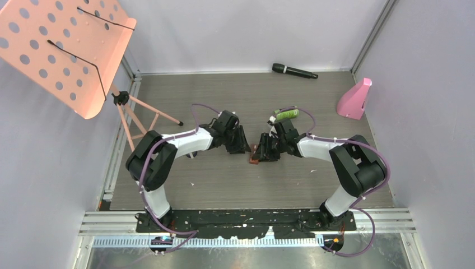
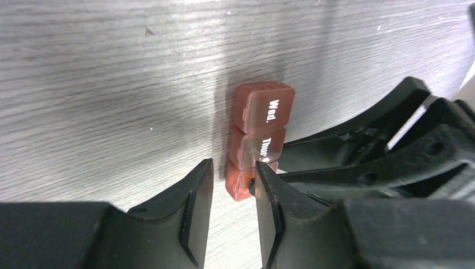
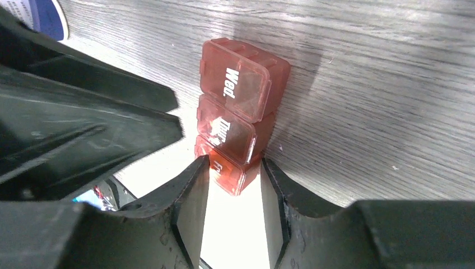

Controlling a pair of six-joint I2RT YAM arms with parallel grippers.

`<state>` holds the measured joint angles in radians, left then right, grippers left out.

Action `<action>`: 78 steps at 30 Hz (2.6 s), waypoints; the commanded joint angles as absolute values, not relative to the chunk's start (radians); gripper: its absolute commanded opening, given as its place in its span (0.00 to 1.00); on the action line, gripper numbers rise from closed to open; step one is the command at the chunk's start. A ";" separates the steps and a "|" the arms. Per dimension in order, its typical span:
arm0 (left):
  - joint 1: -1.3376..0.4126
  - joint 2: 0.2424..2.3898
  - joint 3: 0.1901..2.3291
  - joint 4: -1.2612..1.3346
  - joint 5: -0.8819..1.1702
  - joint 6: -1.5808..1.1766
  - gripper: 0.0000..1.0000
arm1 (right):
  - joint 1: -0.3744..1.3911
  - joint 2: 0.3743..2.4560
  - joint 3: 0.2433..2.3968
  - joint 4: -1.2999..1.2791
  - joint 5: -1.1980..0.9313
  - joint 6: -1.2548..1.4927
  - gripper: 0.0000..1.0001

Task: Sort the pills into containers
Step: Close the pill container at the center of the board.

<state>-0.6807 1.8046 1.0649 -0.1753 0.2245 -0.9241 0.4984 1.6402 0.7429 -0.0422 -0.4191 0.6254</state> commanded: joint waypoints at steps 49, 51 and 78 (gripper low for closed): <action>-0.634 1.748 0.883 0.064 0.540 -0.810 0.42 | 0.516 1.447 0.684 -0.095 -0.398 0.722 0.53; -0.635 1.759 0.884 0.052 0.529 -0.814 0.39 | 0.529 1.467 0.692 -0.079 -0.407 0.713 0.53; -0.620 1.699 0.859 0.139 0.469 -0.847 0.47 | 0.514 1.542 0.632 0.100 -0.347 0.837 0.58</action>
